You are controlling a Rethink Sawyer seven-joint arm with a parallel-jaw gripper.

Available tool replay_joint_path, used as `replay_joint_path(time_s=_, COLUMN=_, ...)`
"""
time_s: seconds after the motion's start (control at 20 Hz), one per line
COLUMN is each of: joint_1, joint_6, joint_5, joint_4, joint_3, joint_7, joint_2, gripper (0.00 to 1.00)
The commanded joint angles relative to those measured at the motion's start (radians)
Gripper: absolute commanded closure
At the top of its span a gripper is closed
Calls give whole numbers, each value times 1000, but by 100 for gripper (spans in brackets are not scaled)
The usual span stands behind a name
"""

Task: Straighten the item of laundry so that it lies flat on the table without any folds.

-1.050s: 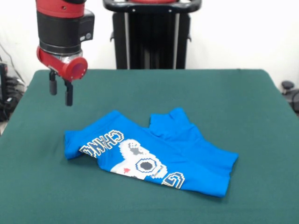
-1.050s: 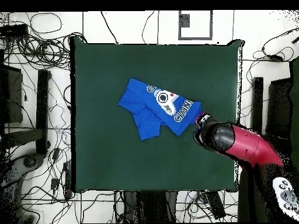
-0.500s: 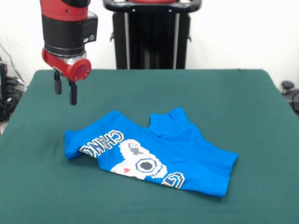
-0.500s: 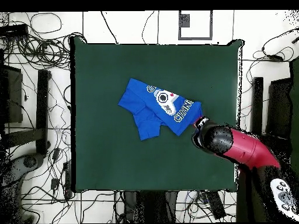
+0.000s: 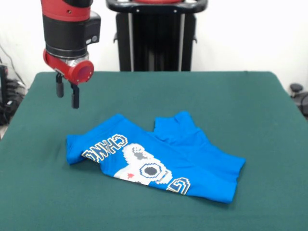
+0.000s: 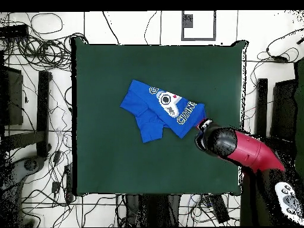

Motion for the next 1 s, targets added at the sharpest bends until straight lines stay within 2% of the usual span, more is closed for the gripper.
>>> replay_joint_path(time_s=0.05, joint_1=55, joint_6=-13, joint_5=49, joint_4=57, joint_3=42, joint_7=156, joint_2=66, gripper=0)
replay_joint_path(time_s=1.0, joint_1=45, joint_6=-22, joint_5=59, joint_4=62, joint_3=58, joint_7=147, joint_2=71, gripper=0)
